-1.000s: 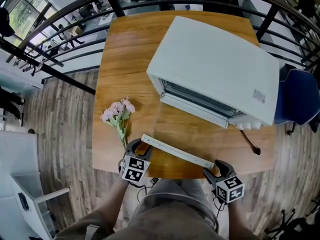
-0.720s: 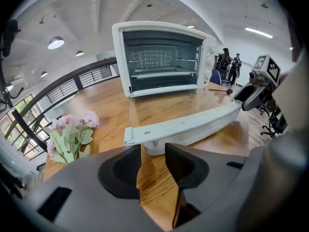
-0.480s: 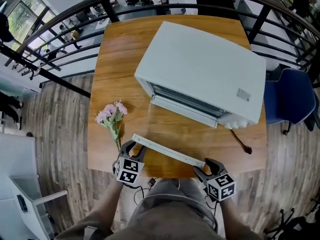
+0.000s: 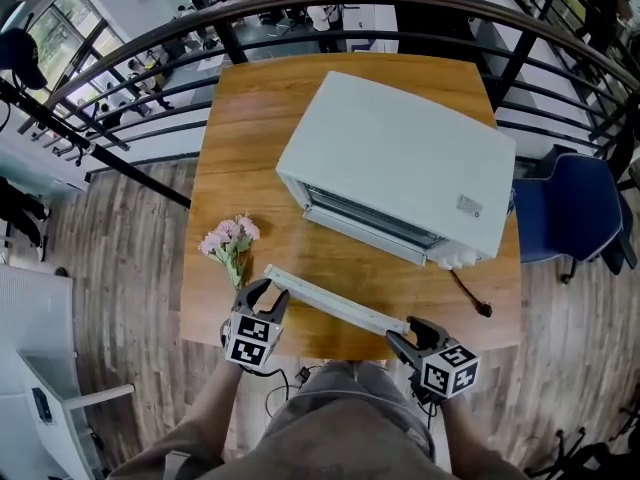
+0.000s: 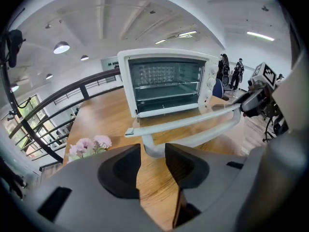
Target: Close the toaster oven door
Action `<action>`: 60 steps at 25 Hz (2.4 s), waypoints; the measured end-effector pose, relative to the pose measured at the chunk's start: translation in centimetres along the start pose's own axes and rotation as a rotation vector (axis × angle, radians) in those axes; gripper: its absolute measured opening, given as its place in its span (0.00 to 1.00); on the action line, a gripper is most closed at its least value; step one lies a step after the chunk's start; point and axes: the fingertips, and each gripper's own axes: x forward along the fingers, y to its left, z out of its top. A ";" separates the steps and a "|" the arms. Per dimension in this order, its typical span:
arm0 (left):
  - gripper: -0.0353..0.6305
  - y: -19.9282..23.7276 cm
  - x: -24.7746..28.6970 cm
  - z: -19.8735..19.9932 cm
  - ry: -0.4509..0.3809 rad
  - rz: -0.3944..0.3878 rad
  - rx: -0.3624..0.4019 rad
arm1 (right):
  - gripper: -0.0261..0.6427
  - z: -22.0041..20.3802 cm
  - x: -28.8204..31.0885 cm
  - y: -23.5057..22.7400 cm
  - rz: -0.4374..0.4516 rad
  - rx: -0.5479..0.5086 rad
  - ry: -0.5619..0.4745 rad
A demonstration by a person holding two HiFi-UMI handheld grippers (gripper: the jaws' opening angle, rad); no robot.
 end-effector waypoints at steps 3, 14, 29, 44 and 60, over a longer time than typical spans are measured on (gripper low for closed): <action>0.31 0.3 -0.8 1.7 -0.015 0.007 -0.006 | 0.43 1.4 -0.5 0.1 0.002 -0.009 -0.020; 0.30 1.6 -1.9 7.3 -0.013 0.017 0.004 | 0.41 6.3 -1.6 -0.1 0.045 0.067 -0.067; 0.18 3.0 -1.0 18.4 -0.200 0.090 0.015 | 0.41 16.2 -3.2 -3.1 0.155 0.378 -0.253; 0.16 2.8 -0.8 21.8 -0.222 0.109 0.056 | 0.20 18.8 -6.5 -1.2 0.001 0.217 -0.390; 0.11 0.5 -17.7 32.4 -0.655 0.141 0.175 | 0.12 31.3 -18.8 11.9 0.020 -0.424 -0.694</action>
